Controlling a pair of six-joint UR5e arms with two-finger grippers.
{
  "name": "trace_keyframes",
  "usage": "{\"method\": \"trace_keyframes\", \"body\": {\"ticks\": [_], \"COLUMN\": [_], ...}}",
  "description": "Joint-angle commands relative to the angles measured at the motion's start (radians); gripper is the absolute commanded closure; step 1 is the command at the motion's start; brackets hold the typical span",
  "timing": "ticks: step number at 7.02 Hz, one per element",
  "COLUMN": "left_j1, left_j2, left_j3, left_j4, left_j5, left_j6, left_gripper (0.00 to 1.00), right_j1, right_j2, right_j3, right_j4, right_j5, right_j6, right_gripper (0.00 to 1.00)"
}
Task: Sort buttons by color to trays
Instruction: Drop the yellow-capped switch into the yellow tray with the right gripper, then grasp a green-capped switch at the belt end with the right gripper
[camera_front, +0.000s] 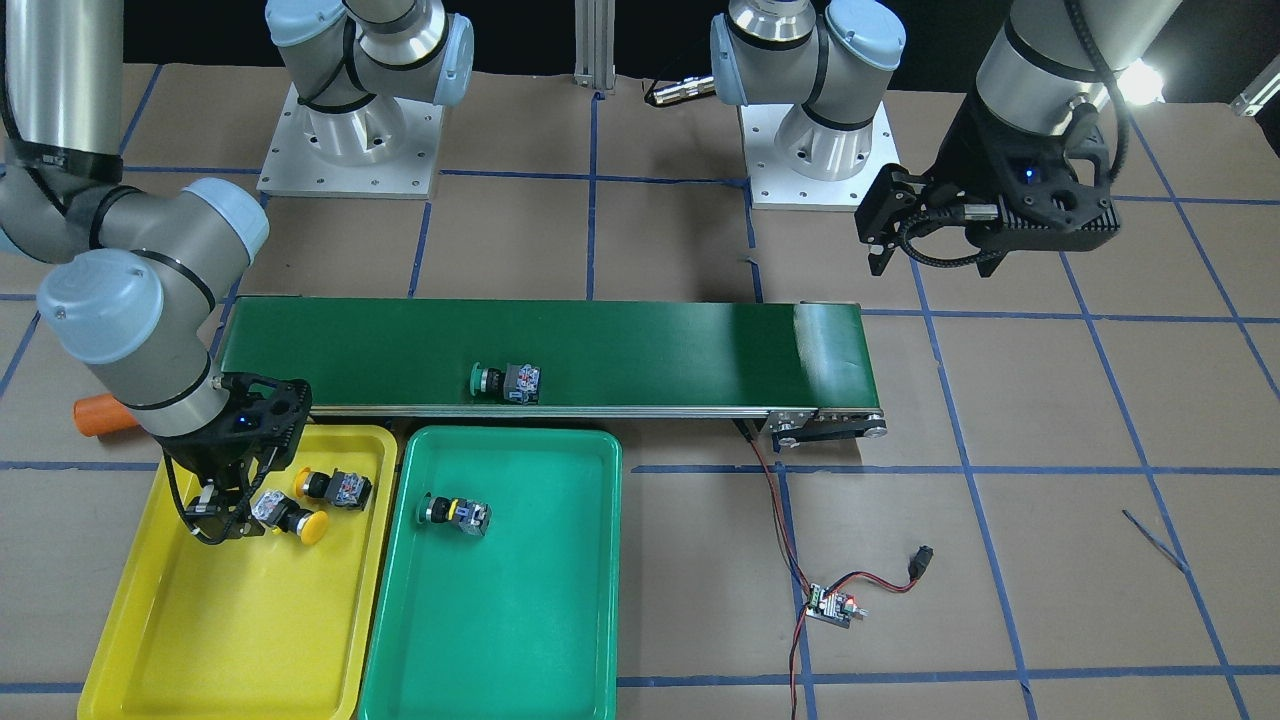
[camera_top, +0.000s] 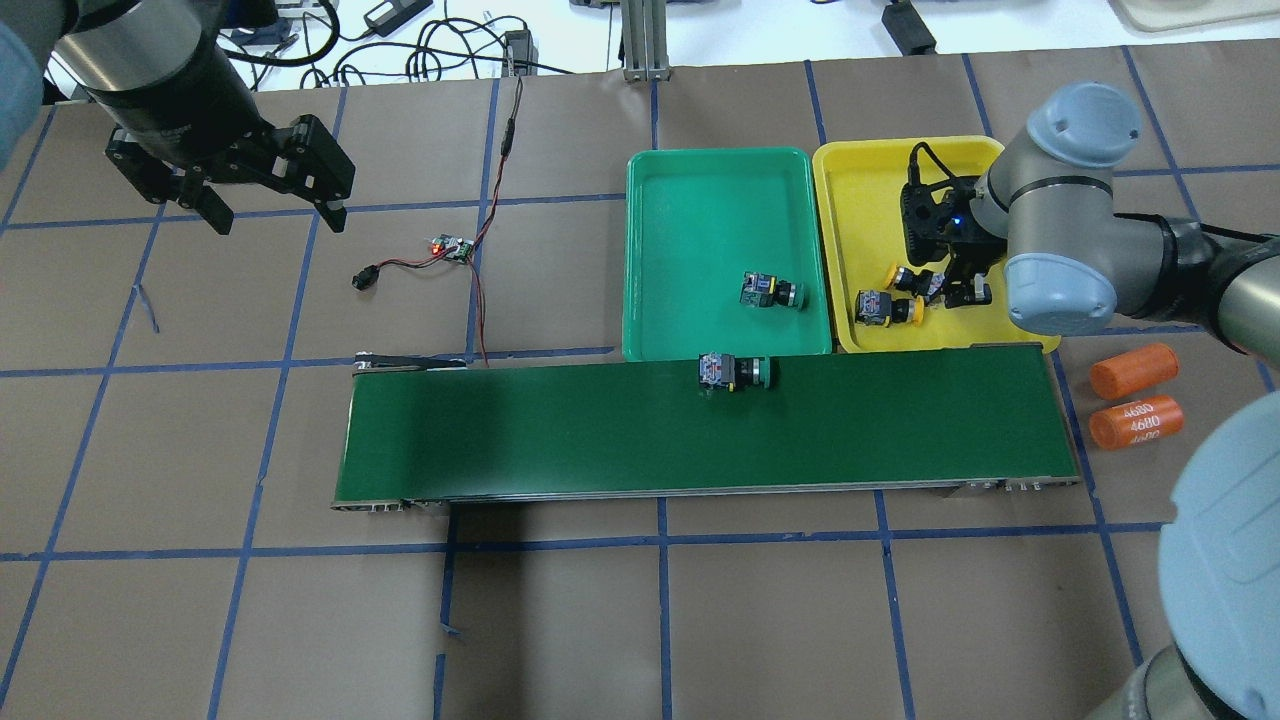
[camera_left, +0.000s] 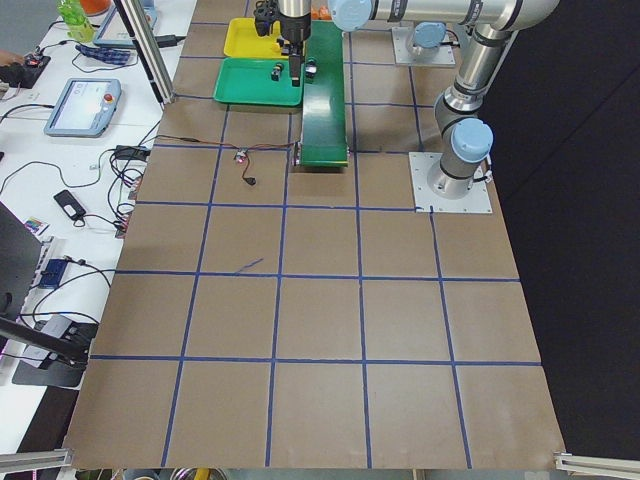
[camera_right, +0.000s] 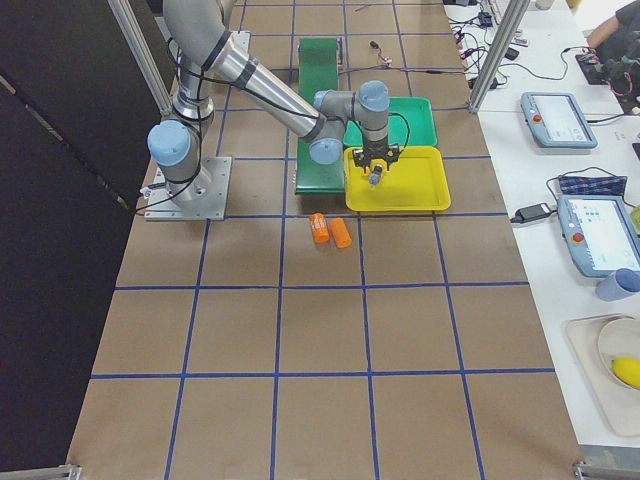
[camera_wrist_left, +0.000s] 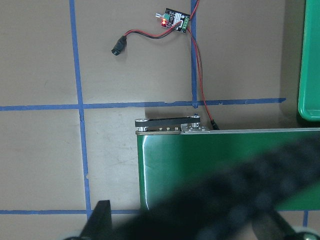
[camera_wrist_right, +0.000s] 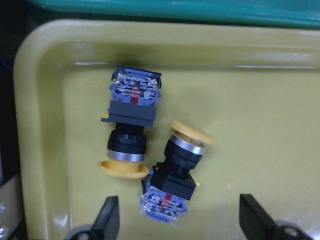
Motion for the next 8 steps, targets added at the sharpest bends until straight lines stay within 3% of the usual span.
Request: {"method": "trace_keyframes", "body": {"ticks": [1,4,8], "left_j1": [0.001,0.002,0.007], "left_j2": [0.000,0.000,0.000], "left_j3": [0.000,0.001,0.001], "left_j4": [0.000,0.000,0.000], "left_j5": [0.000,0.000,0.000], "left_j6": [0.000,0.000,0.000], "left_gripper": [0.00,0.00,0.00], "right_j1": [0.071,0.077,0.077], "right_j2": [-0.151,-0.320,-0.293], "right_j3": [0.023,0.230,0.272], "right_j4": [0.172,0.173,0.154], "right_j5": [-0.025,-0.035,-0.034], "right_j6": [0.004,0.009,0.062], "right_gripper": [0.00,0.00,0.00]}}
